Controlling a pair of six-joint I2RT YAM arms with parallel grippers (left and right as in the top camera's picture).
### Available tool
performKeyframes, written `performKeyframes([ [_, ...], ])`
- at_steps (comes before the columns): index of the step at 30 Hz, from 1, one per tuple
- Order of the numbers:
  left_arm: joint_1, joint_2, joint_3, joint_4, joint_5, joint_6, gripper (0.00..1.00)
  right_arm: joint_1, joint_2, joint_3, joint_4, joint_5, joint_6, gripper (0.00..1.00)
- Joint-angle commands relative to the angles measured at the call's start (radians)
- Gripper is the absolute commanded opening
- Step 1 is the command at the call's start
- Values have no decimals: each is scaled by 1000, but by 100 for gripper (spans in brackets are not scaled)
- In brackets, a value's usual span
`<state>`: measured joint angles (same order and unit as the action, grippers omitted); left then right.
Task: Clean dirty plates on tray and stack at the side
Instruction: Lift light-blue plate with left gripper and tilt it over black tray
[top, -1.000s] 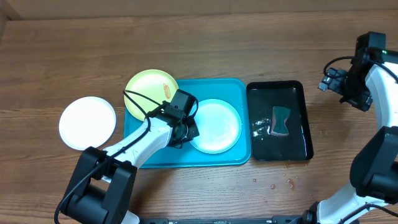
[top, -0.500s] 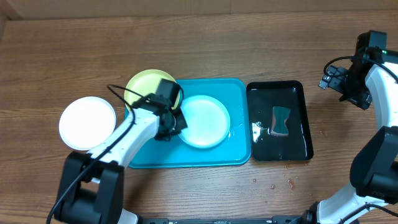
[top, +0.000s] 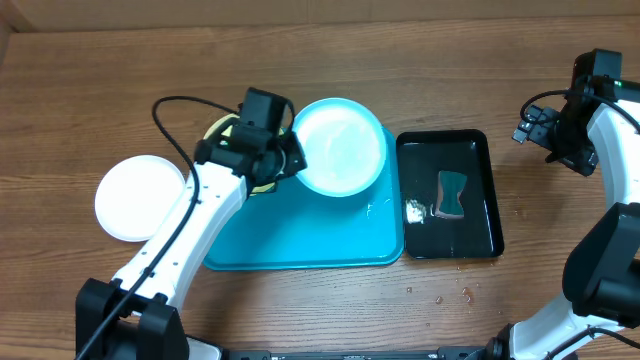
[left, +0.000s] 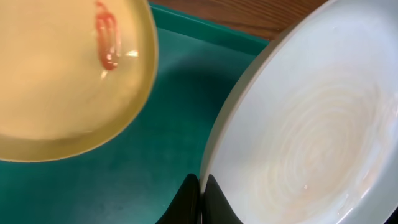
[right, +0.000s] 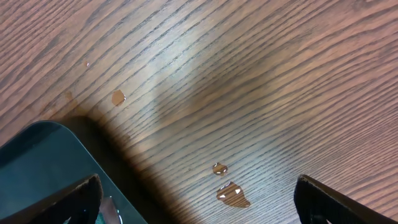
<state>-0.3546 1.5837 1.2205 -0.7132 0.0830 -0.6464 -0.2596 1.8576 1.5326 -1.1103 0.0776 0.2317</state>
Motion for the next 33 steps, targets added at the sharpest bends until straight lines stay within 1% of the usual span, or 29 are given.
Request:
performKeyframes([
  [1,-58,-21,27,26,8,22,4,0,-15,10,6,-1,4,100],
  [3,-97,-20,27,43,-26,18,4,0,-15,10,6,-1,4,100],
  [7,-191,-20,27,64,-142,-16,4,0,-15,10,6,-1,4,100],
  [15,-379,-20,27,124,-356,-15,4,0,-15,10,6,-1,4,100],
  [20,-466,-18,27,158,-470,-13,4,0,-15,10,6,-1,4,100],
  [23,-497,-18,27,188,-505,8,4,0,-15,10,6,-1,4,100],
  [26,-507,-18,28,215,-509,50,4,0,-15,10,6,-1,4,100],
  [33,-509,-18,48,220,-509,150,4,0,-15,10,6,-1,4,100],
])
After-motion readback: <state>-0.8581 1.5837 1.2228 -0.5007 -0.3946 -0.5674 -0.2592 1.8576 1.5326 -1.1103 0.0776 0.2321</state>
